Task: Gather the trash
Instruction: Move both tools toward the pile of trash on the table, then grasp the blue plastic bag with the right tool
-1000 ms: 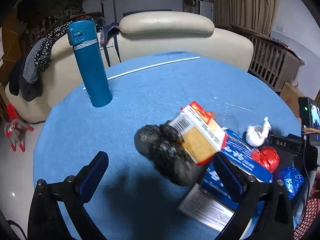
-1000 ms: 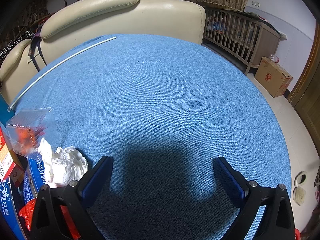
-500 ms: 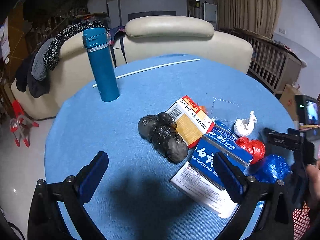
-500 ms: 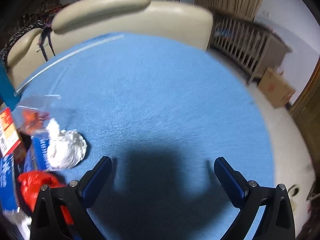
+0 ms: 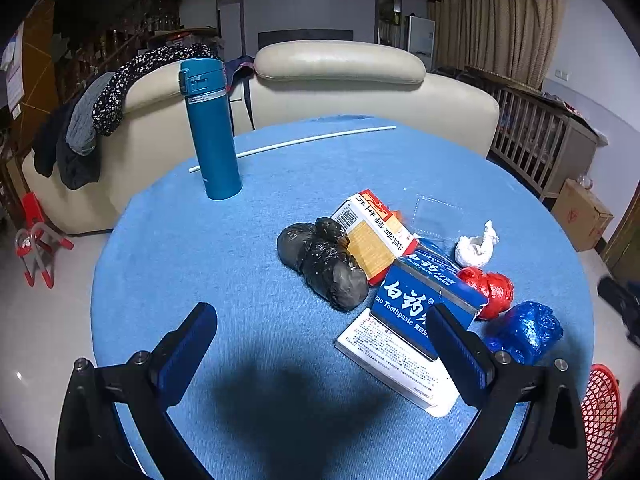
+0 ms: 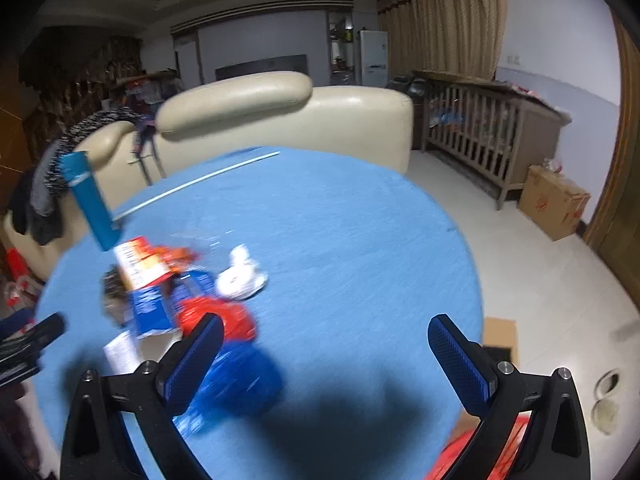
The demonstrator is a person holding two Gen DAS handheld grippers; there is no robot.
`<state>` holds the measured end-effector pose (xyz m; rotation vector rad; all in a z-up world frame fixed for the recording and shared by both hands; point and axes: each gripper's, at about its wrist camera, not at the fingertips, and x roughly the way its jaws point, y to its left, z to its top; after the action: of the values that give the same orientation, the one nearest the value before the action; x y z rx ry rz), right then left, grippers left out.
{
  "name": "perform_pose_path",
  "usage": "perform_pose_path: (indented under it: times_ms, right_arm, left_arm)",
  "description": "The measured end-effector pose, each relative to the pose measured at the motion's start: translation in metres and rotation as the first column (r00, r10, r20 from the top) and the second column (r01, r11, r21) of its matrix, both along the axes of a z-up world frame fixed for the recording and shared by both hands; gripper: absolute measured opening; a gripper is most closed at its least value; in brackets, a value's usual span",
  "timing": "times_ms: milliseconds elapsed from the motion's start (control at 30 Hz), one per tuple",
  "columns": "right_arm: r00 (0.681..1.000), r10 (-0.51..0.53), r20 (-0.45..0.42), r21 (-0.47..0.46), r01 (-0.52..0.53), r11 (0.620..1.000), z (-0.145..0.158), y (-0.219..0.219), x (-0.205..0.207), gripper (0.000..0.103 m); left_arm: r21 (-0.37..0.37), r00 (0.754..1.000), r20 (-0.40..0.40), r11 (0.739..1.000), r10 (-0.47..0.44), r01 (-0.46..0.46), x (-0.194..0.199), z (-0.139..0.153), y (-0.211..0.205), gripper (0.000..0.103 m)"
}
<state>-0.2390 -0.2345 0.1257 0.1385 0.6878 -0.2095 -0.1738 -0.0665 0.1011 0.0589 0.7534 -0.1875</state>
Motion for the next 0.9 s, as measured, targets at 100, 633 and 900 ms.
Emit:
perform_pose_path:
  times_ms: [100,633,900]
  right_arm:
    - [1.0,0.027,0.011,0.025,-0.028,0.999,0.0,0.014,-0.017,0.103]
    - [0.996,0.076,-0.04,0.15,-0.069,0.986,-0.029,0.031,-0.035,0.103]
    - [0.988,0.123,-0.09,0.225,-0.101,0.969,-0.048,0.032,-0.005,0.103]
  left_arm:
    - [-0.003,1.0,0.001,1.0,0.008,-0.008,-0.003,0.0,0.003,0.103]
    - [-0.018,1.0,-0.005,1.0,0.015,-0.015,-0.001,-0.01,0.017,0.103]
    - [-0.018,1.0,-0.01,1.0,-0.005,0.005,0.003,-0.02,0.02,0.103]
